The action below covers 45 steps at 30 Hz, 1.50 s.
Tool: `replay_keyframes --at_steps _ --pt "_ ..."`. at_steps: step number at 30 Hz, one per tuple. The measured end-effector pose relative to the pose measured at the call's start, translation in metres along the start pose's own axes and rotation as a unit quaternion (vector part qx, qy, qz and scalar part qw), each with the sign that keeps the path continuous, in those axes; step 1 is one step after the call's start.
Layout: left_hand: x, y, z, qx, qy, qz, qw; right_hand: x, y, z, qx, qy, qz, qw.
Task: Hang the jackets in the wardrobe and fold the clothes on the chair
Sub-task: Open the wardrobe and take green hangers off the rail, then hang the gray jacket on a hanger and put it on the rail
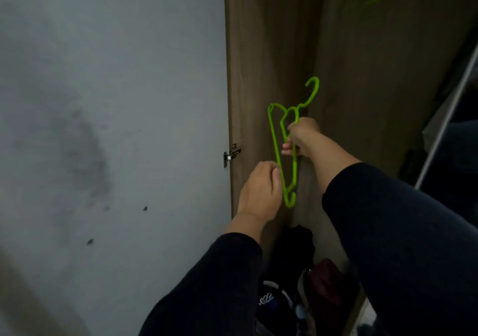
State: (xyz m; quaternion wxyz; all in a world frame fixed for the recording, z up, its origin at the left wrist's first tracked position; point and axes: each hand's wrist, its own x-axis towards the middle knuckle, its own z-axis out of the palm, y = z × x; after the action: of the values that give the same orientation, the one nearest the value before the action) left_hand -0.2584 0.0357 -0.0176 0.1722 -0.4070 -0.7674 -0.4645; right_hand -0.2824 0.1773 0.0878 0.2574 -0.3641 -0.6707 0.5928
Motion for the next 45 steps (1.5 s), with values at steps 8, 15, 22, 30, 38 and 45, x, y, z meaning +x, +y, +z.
replay_keyframes --at_steps 8,15,22,30,38,45 --pt "-0.011 0.031 -0.066 0.157 0.039 -0.021 0.987 -0.089 0.057 -0.058 -0.269 -0.007 -0.183 0.946" --pt "-0.05 0.061 -0.1 0.316 -0.034 -0.079 0.945 -0.166 0.063 -0.089 -0.341 -0.079 -0.313 0.883" --pt "-0.152 0.079 -0.145 0.403 0.04 -0.124 0.906 -0.235 0.076 -0.07 -0.318 -0.312 -0.291 0.847" --pt "-0.282 0.112 -0.236 0.482 0.064 -0.221 0.845 -0.344 0.086 -0.013 -0.35 -0.587 -0.213 0.698" --pt "-0.382 0.132 -0.323 0.518 0.107 -0.313 0.789 -0.46 0.11 0.052 -0.322 -0.647 -0.309 0.618" --pt "-0.441 0.12 -0.382 0.409 0.201 -0.378 0.806 -0.534 0.128 0.11 -0.299 -0.629 -0.338 0.633"
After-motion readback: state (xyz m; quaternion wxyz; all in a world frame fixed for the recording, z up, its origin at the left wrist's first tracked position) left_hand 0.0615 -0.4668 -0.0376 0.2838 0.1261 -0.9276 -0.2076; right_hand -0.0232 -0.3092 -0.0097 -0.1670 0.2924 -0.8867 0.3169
